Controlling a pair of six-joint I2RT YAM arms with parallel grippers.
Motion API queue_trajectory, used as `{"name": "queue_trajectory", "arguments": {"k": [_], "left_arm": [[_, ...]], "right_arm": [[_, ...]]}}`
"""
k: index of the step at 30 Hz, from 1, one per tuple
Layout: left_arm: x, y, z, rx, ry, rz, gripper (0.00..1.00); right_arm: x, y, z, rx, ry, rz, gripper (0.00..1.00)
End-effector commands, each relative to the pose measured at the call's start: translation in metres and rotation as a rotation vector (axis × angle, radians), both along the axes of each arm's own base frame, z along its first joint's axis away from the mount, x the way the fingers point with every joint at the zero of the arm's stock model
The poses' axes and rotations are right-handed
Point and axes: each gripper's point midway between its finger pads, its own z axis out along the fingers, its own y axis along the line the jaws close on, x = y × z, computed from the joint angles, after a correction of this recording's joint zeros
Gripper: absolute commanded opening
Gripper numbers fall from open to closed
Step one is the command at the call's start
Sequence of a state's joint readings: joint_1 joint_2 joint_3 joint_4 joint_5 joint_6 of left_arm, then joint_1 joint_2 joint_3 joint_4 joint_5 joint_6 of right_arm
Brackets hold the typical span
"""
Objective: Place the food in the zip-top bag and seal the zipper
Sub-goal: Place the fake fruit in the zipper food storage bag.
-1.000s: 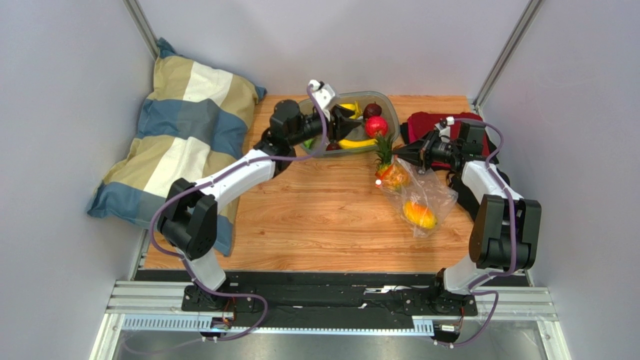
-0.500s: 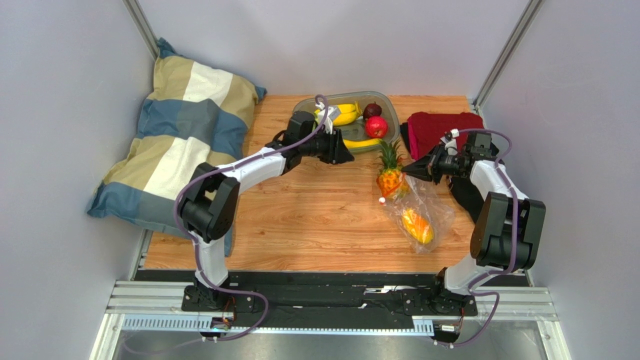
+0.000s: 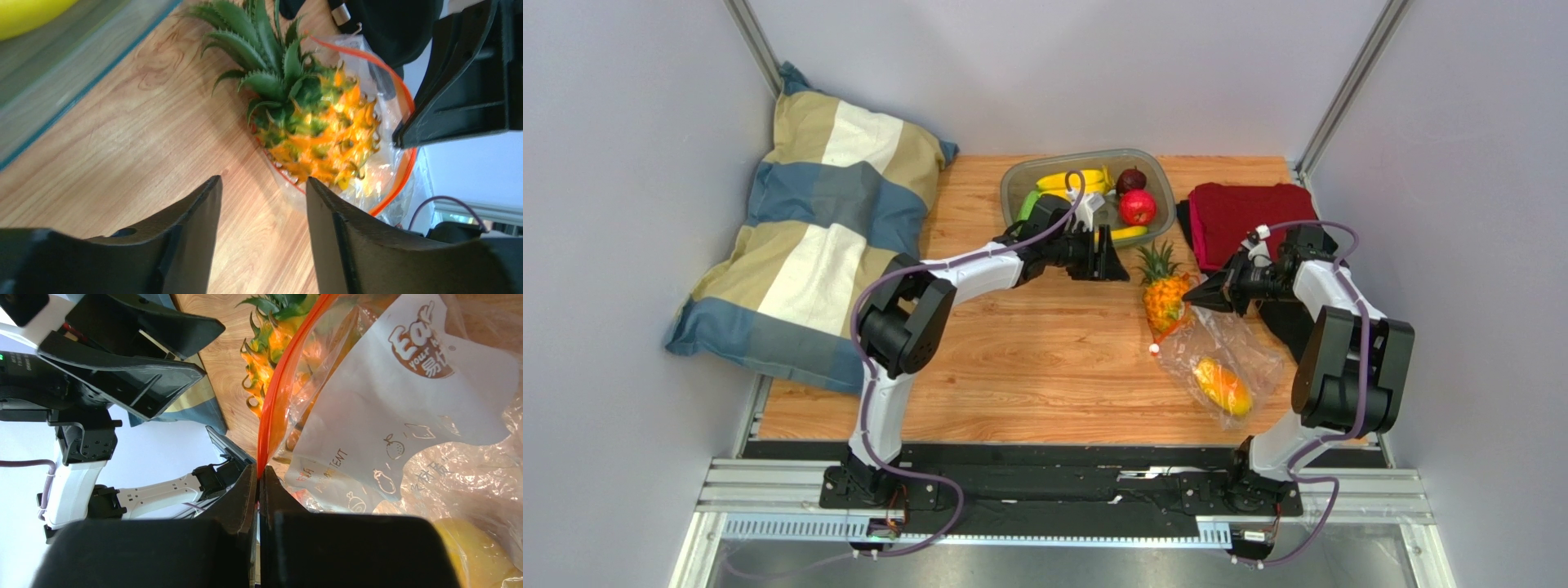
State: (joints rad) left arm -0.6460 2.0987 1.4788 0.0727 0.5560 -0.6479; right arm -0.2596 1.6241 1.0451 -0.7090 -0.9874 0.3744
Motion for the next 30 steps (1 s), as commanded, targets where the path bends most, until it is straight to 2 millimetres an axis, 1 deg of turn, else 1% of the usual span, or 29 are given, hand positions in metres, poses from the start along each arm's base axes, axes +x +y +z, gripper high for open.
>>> {"name": "queue_trajectory", "arguments": {"k": [1,3,4,5,8,10,11,14,15,16,20,22,26,30], "left_arm": [[0.018,-0.022,0.024,-0.072,0.021,0.027,0.74],[0.019,-0.032,0.025,-0.1,0.035,0.01,0.84],[0.014,-0.04,0.025,-0.112,0.035,-0.011,0.97],[0.013,-0.044,0.023,-0.106,0.035,-0.012,0.99],[0.011,-0.056,0.018,-0.1,0.052,-0.011,0.99],[0.014,-0.06,0.011,-0.063,0.064,0.007,0.99],[0.011,-0.065,0.012,-0.062,0.072,0.0,0.99],[0.011,-0.073,0.003,-0.054,0.091,0.008,0.99],[0.006,-0.076,0.0,-0.034,0.112,0.005,0.99],[0.008,-0.076,-0.004,-0.017,0.115,0.024,0.99],[0.003,-0.082,-0.02,0.017,0.162,0.044,0.99],[0.002,-0.083,-0.023,0.024,0.191,0.063,0.99],[0.003,-0.084,-0.036,0.028,0.265,0.104,0.99],[0.008,-0.091,-0.034,-0.014,0.287,0.127,0.99]], "right_arm": [[0.009,-0.003,0.006,-0.011,-0.037,0.01,0.0],[0.008,-0.003,0.007,-0.009,-0.038,0.012,0.0],[0.009,-0.003,0.007,-0.011,-0.044,0.012,0.0],[0.008,-0.003,0.007,-0.012,-0.042,0.011,0.0],[0.008,-0.002,0.008,-0.006,-0.045,0.012,0.0],[0.008,-0.002,0.008,-0.005,-0.046,0.013,0.0],[0.007,-0.001,0.007,-0.006,-0.042,0.014,0.0],[0.006,0.0,0.006,-0.001,-0.04,0.018,0.0],[0.005,0.0,0.006,0.0,-0.039,0.019,0.0],[0.005,0.001,0.006,0.0,-0.039,0.021,0.0],[0.002,0.005,0.006,0.002,-0.04,0.033,0.0],[0.001,0.006,0.007,-0.001,-0.042,0.037,0.0],[-0.001,0.011,0.006,0.0,-0.039,0.054,0.0],[-0.004,0.014,0.004,-0.01,-0.038,0.066,0.0]]}}
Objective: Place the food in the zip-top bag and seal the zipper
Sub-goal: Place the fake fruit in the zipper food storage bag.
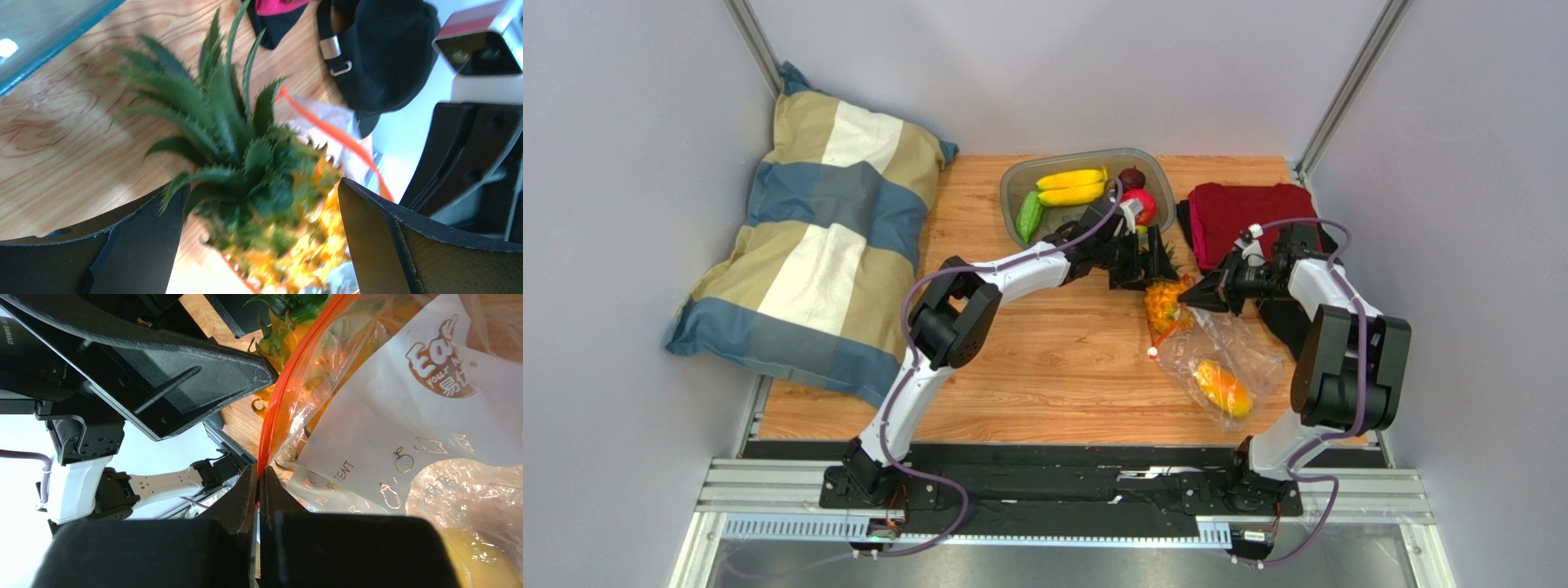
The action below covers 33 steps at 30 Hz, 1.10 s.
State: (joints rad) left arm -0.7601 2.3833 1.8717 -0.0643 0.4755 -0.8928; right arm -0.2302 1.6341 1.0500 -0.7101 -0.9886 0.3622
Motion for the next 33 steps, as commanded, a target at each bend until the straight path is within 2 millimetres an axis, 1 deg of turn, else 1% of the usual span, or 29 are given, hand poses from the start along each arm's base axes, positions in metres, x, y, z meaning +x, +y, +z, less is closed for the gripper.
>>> {"name": "queue_trajectory", "arguments": {"k": [1,4,5,8,9,11,12,14,15,16,17,18,19,20,21,22,24,25,26,27,28,29,30,31,32,33], "left_arm": [[0.004,-0.007,-0.012,-0.01,0.102,0.071,0.99],[0.006,-0.013,-0.006,-0.033,0.098,0.066,0.99],[0.008,-0.014,-0.008,-0.026,0.094,0.065,0.99],[0.004,-0.014,-0.018,-0.02,0.145,0.074,0.99],[0.002,-0.013,-0.023,-0.007,0.167,0.08,0.93],[0.0,-0.013,-0.028,-0.01,0.192,0.078,0.86],[-0.001,-0.013,-0.025,-0.017,0.194,0.076,0.76],[-0.001,-0.013,-0.017,-0.035,0.183,0.077,0.68],[-0.002,-0.013,-0.013,-0.042,0.177,0.073,0.57],[-0.002,-0.013,-0.004,-0.053,0.16,0.067,0.51],[-0.003,-0.012,-0.001,-0.053,0.151,0.065,0.45],[-0.002,-0.011,0.003,-0.055,0.137,0.062,0.31],[-0.002,-0.01,0.019,-0.071,0.111,0.056,0.23],[-0.003,-0.007,0.022,-0.07,0.102,0.056,0.08],[-0.003,-0.005,0.029,-0.073,0.079,0.057,0.01],[-0.003,0.001,0.043,-0.085,0.058,0.061,0.0],[-0.001,0.008,0.06,-0.104,0.028,0.064,0.0],[0.002,0.019,0.075,-0.111,-0.001,0.072,0.0],[0.002,0.026,0.082,-0.111,-0.014,0.078,0.0],[0.005,0.034,0.088,-0.11,-0.028,0.092,0.0],[0.003,0.046,0.102,-0.111,-0.066,0.09,0.0],[0.006,0.057,0.108,-0.11,-0.088,0.096,0.0],[0.005,0.065,0.114,-0.106,-0.106,0.095,0.0],[0.0,0.076,0.129,-0.112,-0.137,0.095,0.0],[0.001,0.087,0.133,-0.098,-0.175,0.09,0.0],[0.001,0.095,0.138,-0.087,-0.202,0.095,0.0]], "right_arm": [[-0.002,0.005,0.005,-0.008,-0.033,0.03,0.0],[-0.002,0.006,0.005,-0.011,-0.034,0.032,0.0],[-0.002,0.006,0.005,-0.011,-0.034,0.034,0.0],[0.0,0.008,0.008,-0.004,-0.041,0.041,0.0],[0.001,0.009,0.009,0.002,-0.043,0.046,0.0],[0.001,0.012,0.011,0.008,-0.048,0.057,0.0],[0.001,0.014,0.014,0.019,-0.053,0.062,0.0],[0.001,0.017,0.018,0.025,-0.067,0.074,0.0],[0.001,0.018,0.02,0.035,-0.072,0.08,0.0],[-0.001,0.021,0.023,0.039,-0.079,0.088,0.0],[-0.001,0.022,0.025,0.046,-0.084,0.092,0.0],[-0.001,0.023,0.027,0.054,-0.092,0.098,0.0],[-0.002,0.025,0.029,0.057,-0.097,0.103,0.0],[-0.002,0.025,0.033,0.059,-0.112,0.109,0.0],[-0.001,0.026,0.036,0.06,-0.126,0.118,0.0],[-0.002,0.026,0.038,0.058,-0.132,0.127,0.0],[0.0,0.028,0.047,0.055,-0.171,0.148,0.0],[0.001,0.031,0.051,0.063,-0.188,0.163,0.0],[0.002,0.035,0.055,0.074,-0.209,0.178,0.0],[0.004,0.041,0.068,0.106,-0.241,0.199,0.0],[0.007,0.051,0.076,0.119,-0.29,0.237,0.0],[0.008,0.059,0.084,0.136,-0.322,0.26,0.0],[0.008,0.067,0.095,0.155,-0.362,0.284,0.0],[0.013,0.083,0.109,0.169,-0.43,0.313,0.0],[0.013,0.096,0.117,0.181,-0.467,0.338,0.0],[0.015,0.104,0.125,0.182,-0.51,0.345,0.0]]}}
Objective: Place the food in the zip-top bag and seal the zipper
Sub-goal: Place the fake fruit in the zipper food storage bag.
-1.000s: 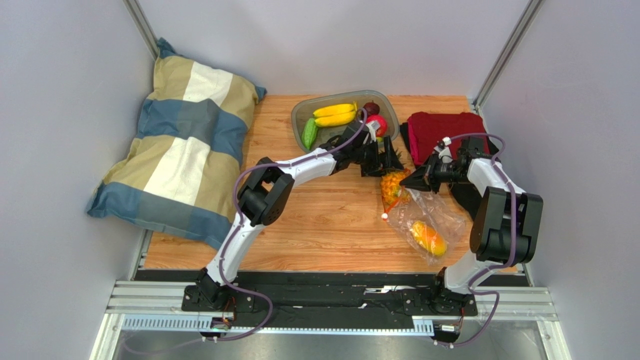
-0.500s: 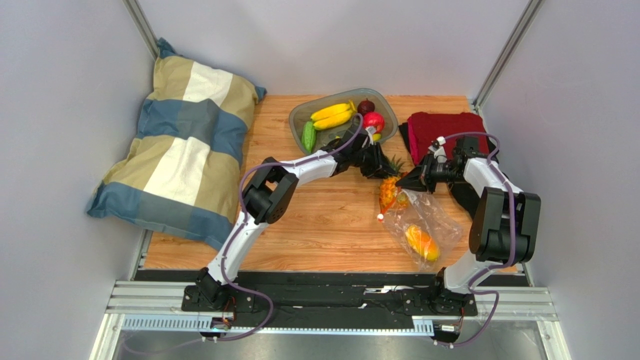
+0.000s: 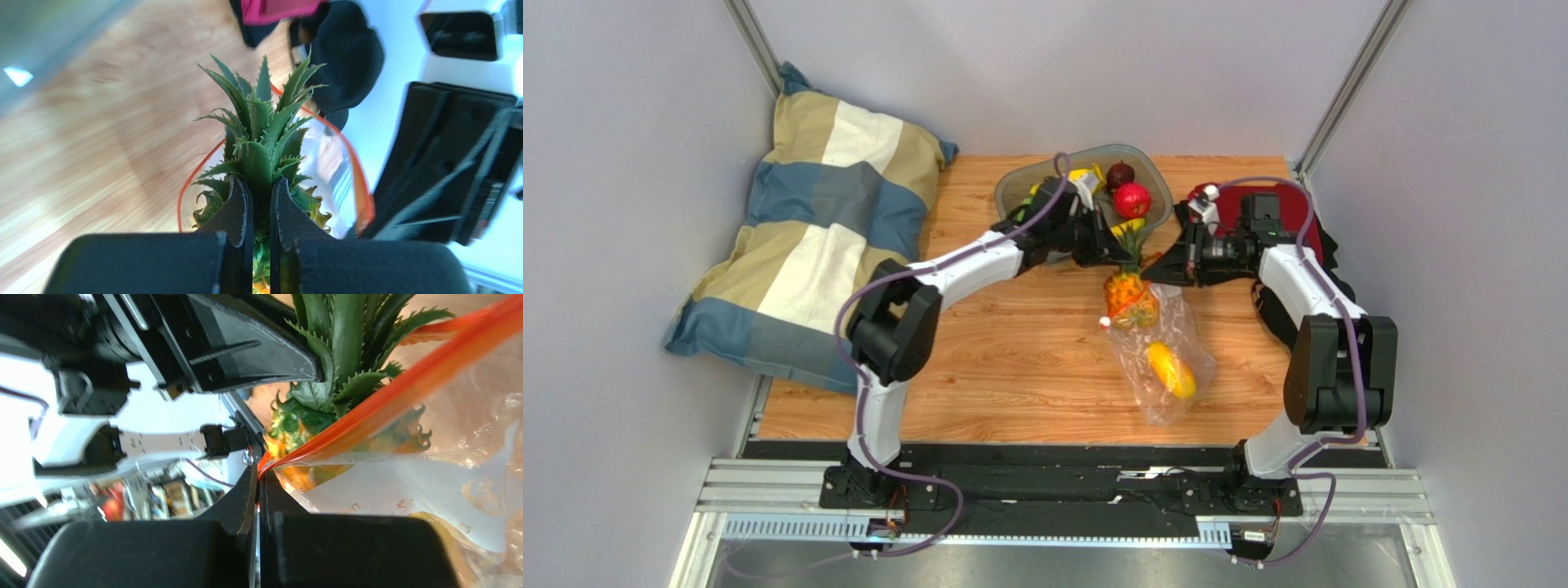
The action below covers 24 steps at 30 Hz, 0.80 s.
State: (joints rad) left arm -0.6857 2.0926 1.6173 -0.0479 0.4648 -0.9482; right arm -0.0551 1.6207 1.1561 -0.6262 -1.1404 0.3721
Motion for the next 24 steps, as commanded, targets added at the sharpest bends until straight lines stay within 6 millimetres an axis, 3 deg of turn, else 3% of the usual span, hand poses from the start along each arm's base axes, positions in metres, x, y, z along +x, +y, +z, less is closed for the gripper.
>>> {"name": "queue_trajectory", "arguments": {"k": [1,3,4,7,8,9,10,11,16,18,22,24], "left_arm": [[-0.004,0.046,0.087,-0.033,-0.247,-0.009,0.0],[-0.005,0.061,0.097,0.014,-0.335,-0.006,0.0],[-0.012,0.07,0.11,0.022,-0.385,-0.003,0.0],[-0.021,0.086,0.113,0.094,-0.502,-0.025,0.0],[-0.023,0.089,0.106,0.136,-0.518,-0.029,0.0],[-0.027,0.09,0.099,0.169,-0.548,-0.057,0.0],[-0.037,0.087,0.087,0.184,-0.544,-0.089,0.0],[-0.04,0.085,0.08,0.207,-0.552,-0.104,0.0],[-0.069,0.062,0.043,0.297,-0.628,-0.233,0.0],[-0.071,0.059,0.032,0.346,-0.655,-0.247,0.0],[-0.075,0.058,0.028,0.41,-0.72,-0.297,0.01],[-0.079,0.058,0.04,0.396,-0.74,-0.323,0.18]], "right_arm": [[0.011,0.054,0.084,0.119,-0.352,0.12,0.0],[0.016,0.06,0.091,0.121,-0.394,0.103,0.0],[0.018,0.063,0.096,0.127,-0.437,0.098,0.0],[0.02,0.062,0.082,0.14,-0.462,0.056,0.0],[0.014,0.061,0.056,0.138,-0.396,0.029,0.0],[0.013,0.06,0.049,0.144,-0.389,0.015,0.0],[0.013,0.06,0.045,0.156,-0.42,0.006,0.0],[0.006,0.06,0.023,0.163,-0.352,-0.003,0.0],[-0.011,0.053,-0.023,0.171,-0.287,0.004,0.0],[-0.016,0.046,-0.032,0.168,-0.277,-0.01,0.0],[-0.021,0.039,-0.029,0.143,-0.296,-0.005,0.0],[-0.025,0.038,-0.027,0.116,-0.295,0.0,0.0]]}}
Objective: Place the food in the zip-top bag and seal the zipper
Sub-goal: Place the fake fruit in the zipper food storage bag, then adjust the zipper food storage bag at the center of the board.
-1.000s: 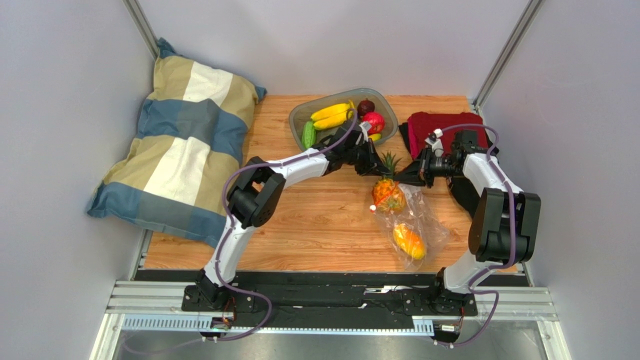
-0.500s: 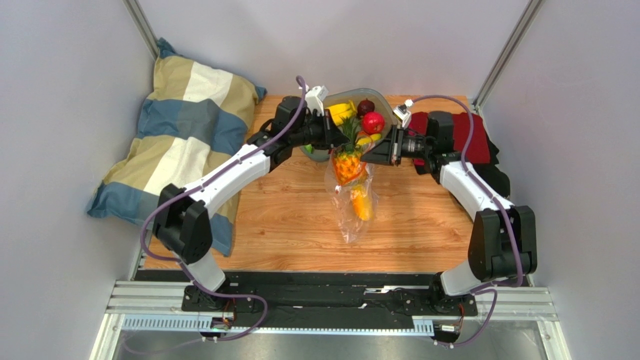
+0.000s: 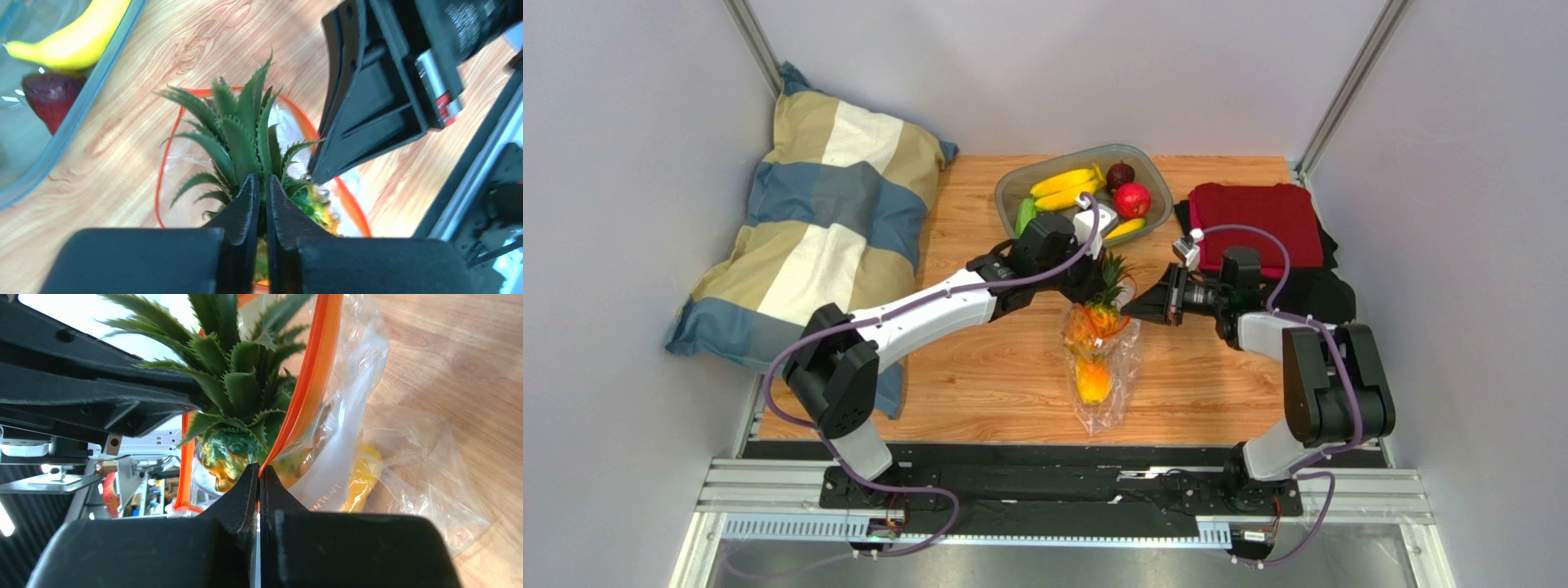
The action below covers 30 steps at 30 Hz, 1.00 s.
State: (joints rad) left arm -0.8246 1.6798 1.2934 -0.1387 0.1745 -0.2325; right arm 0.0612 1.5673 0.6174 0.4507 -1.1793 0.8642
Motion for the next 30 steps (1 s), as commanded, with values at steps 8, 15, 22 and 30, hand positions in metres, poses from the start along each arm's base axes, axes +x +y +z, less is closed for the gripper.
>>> {"name": "queue_trajectory", "arguments": {"k": [8,15,22,30], "left_arm": [[-0.008,0.057,0.047,-0.045,0.053,0.07,0.56],[-0.018,0.082,0.023,-0.008,0.212,0.15,0.58],[-0.001,0.052,0.02,-0.084,0.304,0.153,0.6],[0.035,0.037,-0.014,0.004,0.348,0.169,0.59]], "right_arm": [[0.005,-0.008,0.028,-0.113,-0.262,-0.002,0.0],[0.0,-0.006,0.032,-0.117,-0.283,0.007,0.0],[-0.004,-0.003,0.032,-0.122,-0.291,0.023,0.0],[-0.008,0.001,0.03,-0.138,-0.307,0.053,0.0]]}}
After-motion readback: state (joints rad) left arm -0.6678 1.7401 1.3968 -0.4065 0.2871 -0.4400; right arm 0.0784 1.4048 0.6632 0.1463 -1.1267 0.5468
